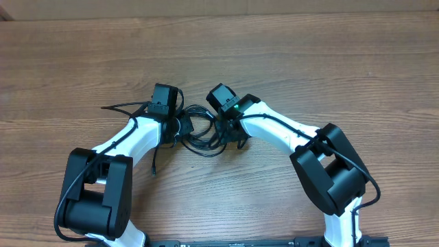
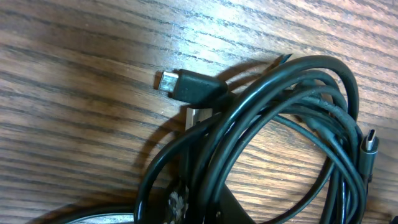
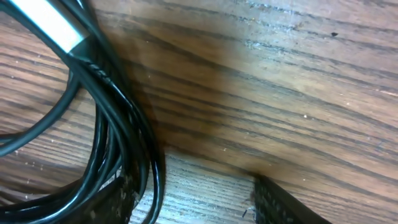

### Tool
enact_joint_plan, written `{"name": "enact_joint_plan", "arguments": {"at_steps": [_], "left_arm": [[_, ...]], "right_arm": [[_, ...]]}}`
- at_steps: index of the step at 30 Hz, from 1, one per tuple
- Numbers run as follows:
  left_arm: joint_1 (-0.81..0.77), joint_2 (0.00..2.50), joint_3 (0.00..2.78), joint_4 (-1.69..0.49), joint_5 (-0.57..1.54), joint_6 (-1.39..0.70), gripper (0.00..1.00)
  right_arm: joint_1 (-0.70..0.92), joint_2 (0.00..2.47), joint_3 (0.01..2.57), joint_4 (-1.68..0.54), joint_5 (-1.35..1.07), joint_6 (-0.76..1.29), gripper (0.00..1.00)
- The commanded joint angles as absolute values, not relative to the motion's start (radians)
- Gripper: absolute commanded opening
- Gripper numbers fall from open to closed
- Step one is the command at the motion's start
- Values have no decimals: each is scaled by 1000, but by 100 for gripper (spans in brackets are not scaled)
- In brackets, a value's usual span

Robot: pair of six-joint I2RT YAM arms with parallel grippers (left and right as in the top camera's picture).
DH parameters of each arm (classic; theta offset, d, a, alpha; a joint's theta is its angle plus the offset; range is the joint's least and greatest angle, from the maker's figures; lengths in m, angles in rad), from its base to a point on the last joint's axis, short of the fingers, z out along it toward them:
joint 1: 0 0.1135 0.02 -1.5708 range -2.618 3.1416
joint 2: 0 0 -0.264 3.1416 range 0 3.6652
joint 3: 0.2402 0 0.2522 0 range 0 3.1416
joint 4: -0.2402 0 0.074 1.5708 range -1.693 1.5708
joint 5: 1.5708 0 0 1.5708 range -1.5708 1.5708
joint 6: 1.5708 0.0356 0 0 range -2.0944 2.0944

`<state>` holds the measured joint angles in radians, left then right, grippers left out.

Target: Untangle cables

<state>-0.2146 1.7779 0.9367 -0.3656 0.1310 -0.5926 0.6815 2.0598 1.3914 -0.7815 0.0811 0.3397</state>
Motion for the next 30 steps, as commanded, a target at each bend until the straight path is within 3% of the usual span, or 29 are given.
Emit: {"name": "enact_joint_plan", "arguments": {"at_steps": [1,5,12,18,25,30], "left_arm": [[-215,1811,911,-377,95,-572,15],[-215,1811,911,-392,60,-573,14],[-214,1811,911,-392,44,-584,15],[-215,1811,911,-388,45,-584,17],[-215,1811,911,-387,45,-584,18],[-216,1811,911,-384,45,-584,19]], "right_arm": [[678,2089,1311,-773,177,359,60],[672,2089,1306,-853,347,454,60],[591,2089,1306,-1007,357,534,61],[517,2089,1342,-1007,159,438,72],[484,2089,1497,-1090,-9,429,75],[520,2089,1556,-1085,-100,299,75]]}}
